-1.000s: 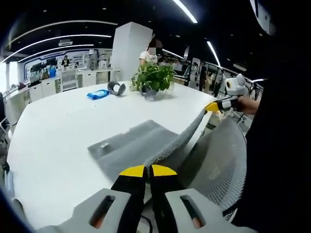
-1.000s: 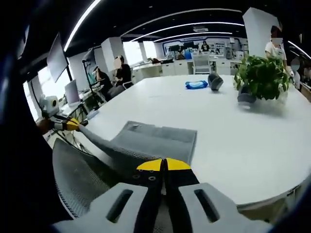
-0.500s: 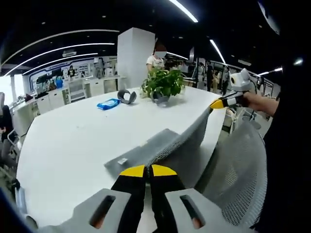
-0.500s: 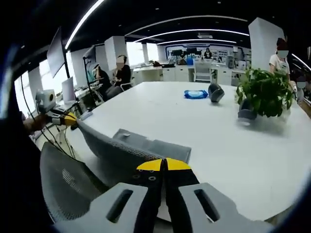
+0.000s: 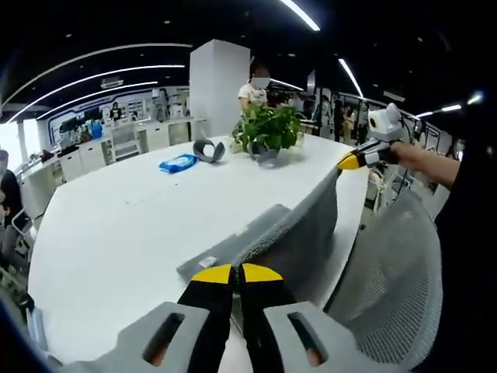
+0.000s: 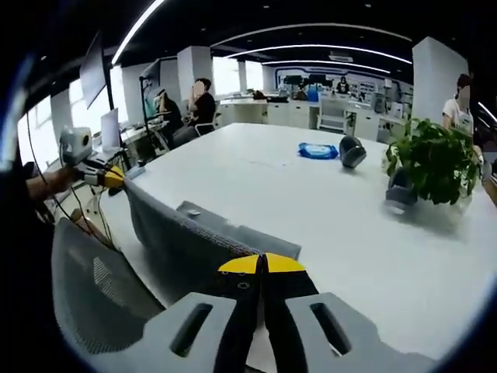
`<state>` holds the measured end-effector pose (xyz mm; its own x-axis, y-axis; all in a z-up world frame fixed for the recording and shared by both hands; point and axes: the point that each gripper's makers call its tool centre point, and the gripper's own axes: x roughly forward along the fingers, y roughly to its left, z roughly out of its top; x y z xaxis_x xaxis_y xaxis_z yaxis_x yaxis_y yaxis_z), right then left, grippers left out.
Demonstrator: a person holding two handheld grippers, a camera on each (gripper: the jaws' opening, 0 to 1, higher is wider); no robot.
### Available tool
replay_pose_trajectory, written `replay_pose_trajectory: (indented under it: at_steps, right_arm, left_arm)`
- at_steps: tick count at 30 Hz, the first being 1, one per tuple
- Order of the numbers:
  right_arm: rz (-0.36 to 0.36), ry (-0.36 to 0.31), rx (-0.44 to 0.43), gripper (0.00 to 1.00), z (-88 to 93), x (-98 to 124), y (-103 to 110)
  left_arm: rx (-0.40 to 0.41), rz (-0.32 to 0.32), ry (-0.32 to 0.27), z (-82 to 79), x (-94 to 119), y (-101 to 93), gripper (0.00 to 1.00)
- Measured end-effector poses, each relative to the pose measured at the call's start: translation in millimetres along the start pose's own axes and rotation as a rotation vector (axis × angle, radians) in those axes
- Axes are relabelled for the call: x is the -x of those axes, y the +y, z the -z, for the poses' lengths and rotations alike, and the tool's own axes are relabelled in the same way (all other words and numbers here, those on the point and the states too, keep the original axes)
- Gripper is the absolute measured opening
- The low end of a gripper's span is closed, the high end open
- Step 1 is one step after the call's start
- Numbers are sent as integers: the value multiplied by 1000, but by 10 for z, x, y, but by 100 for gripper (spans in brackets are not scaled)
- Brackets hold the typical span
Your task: Fold the towel on the table until its edges align and the towel forms a compact rectangular stack.
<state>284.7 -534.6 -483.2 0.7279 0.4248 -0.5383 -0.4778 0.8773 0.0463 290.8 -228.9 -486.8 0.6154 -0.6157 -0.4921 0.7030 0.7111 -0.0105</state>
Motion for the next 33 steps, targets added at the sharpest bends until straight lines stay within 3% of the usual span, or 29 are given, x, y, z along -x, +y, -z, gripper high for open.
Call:
replay_pose_trajectory:
  at_steps: [16, 24, 33]
  right_arm:
    - [-41, 82, 40, 0, 26, -382, -185]
    - [-55, 110, -10, 0, 74, -569, -260]
    - [-47, 176, 41, 0, 127, -797, -347]
  left_arm:
    - [-24, 19, 52, 54, -286, 238, 2]
    - [-35, 27, 89, 150, -429, 351, 2]
    - [-30, 41, 122, 219, -674, 511, 2]
